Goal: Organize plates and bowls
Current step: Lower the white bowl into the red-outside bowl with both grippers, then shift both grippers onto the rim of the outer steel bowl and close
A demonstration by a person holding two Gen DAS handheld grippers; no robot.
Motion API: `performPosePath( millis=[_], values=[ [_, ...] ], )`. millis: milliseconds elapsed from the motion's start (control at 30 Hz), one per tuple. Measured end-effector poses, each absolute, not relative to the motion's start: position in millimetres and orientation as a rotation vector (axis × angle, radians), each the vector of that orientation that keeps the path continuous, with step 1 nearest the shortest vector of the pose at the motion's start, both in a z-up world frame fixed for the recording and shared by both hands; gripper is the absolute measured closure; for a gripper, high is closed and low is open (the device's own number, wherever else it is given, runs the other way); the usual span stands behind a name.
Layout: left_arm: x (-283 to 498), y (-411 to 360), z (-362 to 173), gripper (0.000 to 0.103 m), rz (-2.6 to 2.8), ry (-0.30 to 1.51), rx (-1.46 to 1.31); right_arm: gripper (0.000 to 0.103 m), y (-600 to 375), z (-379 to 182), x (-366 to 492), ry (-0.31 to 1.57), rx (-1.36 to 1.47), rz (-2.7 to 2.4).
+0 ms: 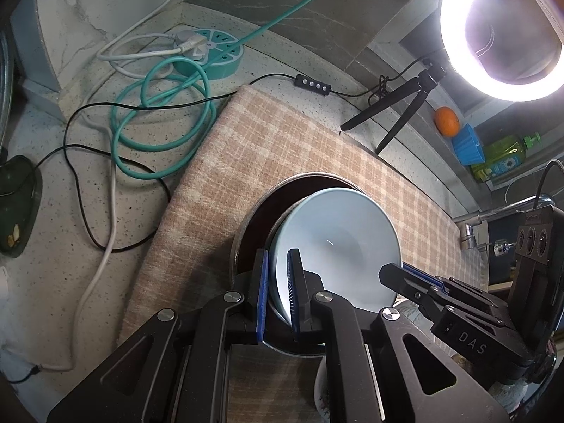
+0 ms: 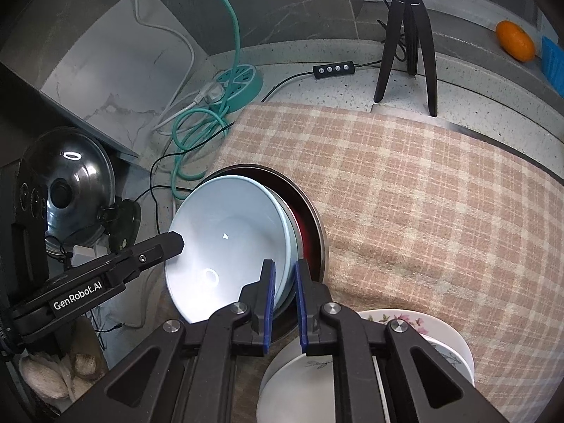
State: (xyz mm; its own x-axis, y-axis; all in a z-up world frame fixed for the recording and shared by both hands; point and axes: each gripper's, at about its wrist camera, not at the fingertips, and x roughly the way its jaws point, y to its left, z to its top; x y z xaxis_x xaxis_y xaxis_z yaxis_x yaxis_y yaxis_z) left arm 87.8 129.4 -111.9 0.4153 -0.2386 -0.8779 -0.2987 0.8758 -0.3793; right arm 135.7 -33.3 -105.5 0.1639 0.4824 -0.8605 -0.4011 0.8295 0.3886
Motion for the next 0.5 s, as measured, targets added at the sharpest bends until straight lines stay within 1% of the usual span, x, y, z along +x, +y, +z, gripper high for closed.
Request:
performPosePath(
  millis=[200, 300, 500],
  values=[
    [87.5, 130.0, -110.0, 0.094, 0.043, 1.156, -0.528, 0.091, -35.6, -101.0, 135.6, 1.249, 0.084, 0.635],
    [87.0, 131.9, -108.8, 0.094, 0.041, 1.154, -0.539, 0.088, -37.5, -96.9, 134.8, 1.236, 0.087, 0.639],
    [82.6, 132.7, -100.8, 0.094, 0.019, 1.135, -0.539, 0.088, -46.9, -85.7, 130.4, 1.194, 0.133, 0.662]
  ],
)
